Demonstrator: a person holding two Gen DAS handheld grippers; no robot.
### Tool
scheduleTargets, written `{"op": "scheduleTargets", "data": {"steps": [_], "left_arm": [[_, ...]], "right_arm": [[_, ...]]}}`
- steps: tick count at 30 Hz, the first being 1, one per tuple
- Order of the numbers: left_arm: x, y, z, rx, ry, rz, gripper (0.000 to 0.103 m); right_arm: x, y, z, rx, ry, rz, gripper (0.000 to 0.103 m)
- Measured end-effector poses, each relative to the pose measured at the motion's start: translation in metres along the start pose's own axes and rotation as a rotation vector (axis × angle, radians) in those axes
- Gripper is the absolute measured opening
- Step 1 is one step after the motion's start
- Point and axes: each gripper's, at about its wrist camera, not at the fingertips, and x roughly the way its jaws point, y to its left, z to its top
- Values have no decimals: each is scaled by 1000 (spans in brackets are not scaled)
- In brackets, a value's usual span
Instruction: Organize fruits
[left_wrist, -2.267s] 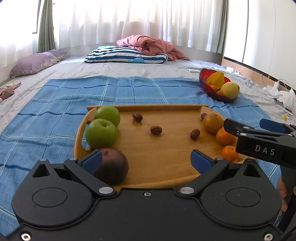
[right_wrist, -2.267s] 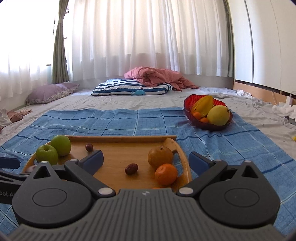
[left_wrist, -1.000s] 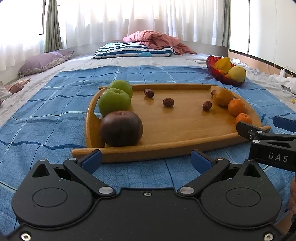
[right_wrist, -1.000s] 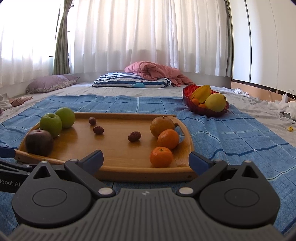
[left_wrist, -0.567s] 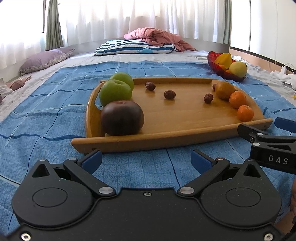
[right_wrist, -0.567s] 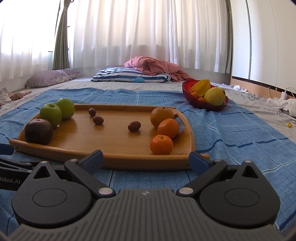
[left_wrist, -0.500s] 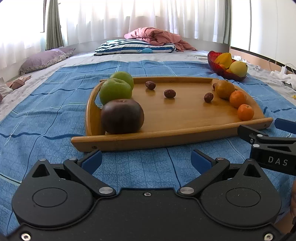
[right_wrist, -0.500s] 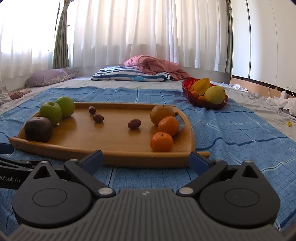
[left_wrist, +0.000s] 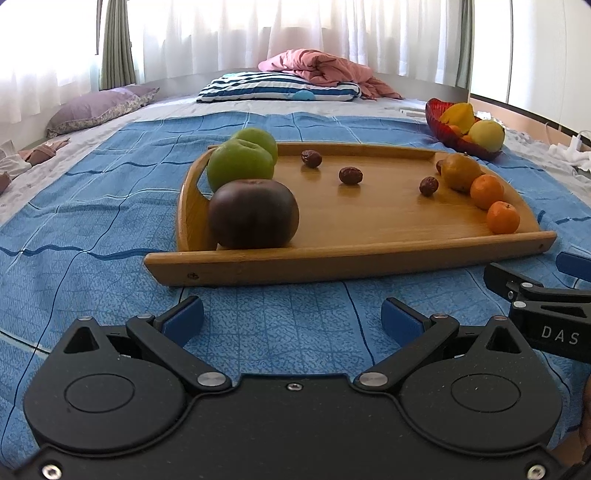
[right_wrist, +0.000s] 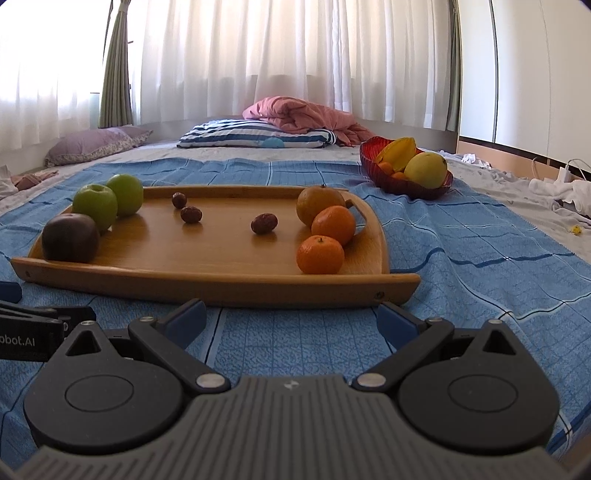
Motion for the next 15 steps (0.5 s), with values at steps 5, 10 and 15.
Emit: {"op": "scheduleTargets", "data": {"steps": [5, 10, 15], "left_arm": [[4, 1, 0, -18, 7, -5, 103], [4, 1, -1, -21, 7, -3, 103], [6, 1, -1, -34, 10, 3, 103]], "right_arm": [[3, 2, -2, -7, 7, -7, 103], [8, 2, -4, -7, 20, -9, 103], [8, 4, -6, -20, 20, -11, 103]]}}
